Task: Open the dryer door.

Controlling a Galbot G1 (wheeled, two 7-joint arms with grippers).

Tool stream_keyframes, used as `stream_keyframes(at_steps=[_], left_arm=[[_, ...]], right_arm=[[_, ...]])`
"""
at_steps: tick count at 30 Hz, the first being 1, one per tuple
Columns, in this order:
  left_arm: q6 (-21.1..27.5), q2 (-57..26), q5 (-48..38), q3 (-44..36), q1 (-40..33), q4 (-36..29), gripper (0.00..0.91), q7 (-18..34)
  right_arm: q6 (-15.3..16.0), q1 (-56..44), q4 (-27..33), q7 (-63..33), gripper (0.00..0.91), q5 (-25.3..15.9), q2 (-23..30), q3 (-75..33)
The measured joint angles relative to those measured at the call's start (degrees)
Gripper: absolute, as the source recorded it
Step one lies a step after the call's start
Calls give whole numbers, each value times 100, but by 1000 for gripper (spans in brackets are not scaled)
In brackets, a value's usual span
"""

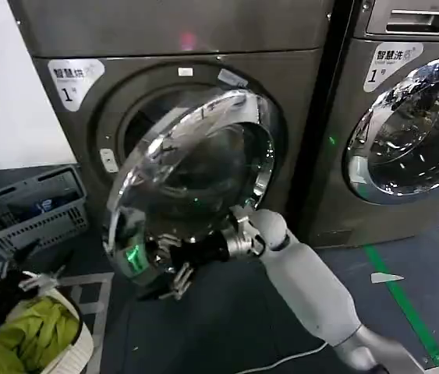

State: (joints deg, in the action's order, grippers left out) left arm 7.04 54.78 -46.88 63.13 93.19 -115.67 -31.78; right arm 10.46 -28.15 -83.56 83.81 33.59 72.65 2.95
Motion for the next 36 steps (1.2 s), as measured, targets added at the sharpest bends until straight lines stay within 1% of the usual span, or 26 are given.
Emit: stream_keyframes(at_steps=[7,17,22,25,28,32,36], left_arm=[[-9,-729,-366,-340,-566,496,907,-44],[8,-1664,-1074,-1129,-1466,1018,907,-382],[-6,-1994,-1120,-1594,-1810,970,907,-513],[-3,-2086,-1095,-1870,-2009,889,907,-528],[-3,-2156,-1058,-2125,-2152,846,907,-599],[6,-2260,-1011,-2415,-2316,829,907,-700],[41,-2270,-933,-2723,-2527,799,907,-754]], right_arm=[[-328,-97,-176,8,907,190,-297,-2],[-589,-408,-420,4,907,240,-703,-231],[-637,-608,-442,-3,907,236,-901,-531],[-718,-727,-370,-6,907,34,-1014,-804],[-789,-920,-258,-6,907,-58,-1125,-1178],[-739,-1153,-201,-14,907,-72,-1183,-1797],[-692,-1412,-193,-151,907,-170,-1322,-2592]])
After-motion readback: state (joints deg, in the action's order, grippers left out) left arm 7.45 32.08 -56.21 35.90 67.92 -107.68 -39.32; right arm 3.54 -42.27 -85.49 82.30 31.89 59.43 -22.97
